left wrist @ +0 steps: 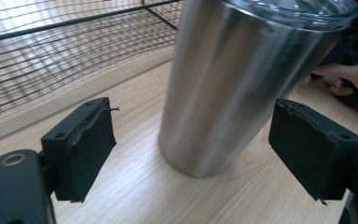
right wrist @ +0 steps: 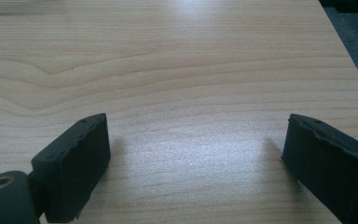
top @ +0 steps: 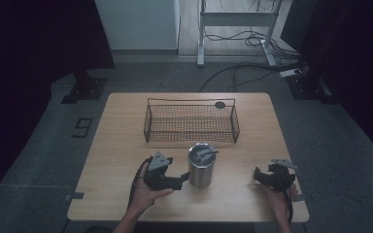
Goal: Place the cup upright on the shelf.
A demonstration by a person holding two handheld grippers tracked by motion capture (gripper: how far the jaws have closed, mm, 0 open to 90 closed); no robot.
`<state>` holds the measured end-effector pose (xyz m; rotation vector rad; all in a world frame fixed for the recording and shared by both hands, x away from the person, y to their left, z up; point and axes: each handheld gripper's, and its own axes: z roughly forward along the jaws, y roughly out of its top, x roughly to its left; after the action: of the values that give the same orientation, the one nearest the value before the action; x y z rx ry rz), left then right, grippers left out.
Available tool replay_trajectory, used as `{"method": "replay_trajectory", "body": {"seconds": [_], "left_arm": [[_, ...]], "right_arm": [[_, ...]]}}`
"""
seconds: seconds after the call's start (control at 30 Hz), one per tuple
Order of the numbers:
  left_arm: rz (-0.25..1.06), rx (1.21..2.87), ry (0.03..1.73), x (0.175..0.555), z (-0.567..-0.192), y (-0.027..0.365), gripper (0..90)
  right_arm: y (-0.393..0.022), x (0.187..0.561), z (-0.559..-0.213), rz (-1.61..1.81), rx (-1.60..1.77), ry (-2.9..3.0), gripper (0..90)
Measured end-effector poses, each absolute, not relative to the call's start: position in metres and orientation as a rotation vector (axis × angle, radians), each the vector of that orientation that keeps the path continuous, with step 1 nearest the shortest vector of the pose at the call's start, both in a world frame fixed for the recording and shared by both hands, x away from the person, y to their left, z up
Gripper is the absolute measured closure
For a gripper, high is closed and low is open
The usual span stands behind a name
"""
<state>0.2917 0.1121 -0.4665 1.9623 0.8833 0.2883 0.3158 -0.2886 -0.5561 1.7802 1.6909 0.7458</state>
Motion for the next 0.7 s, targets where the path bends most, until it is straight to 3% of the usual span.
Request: {"method": "replay_trajectory", "body": {"seconds": [0.7], "left_arm": [[0.274,2.044,0.817,0.304,-0.47,0.062,7.4]], "right_arm": [[-0.289,0.316,-0.556,0.745,1.782,1.689,7.3]]}}
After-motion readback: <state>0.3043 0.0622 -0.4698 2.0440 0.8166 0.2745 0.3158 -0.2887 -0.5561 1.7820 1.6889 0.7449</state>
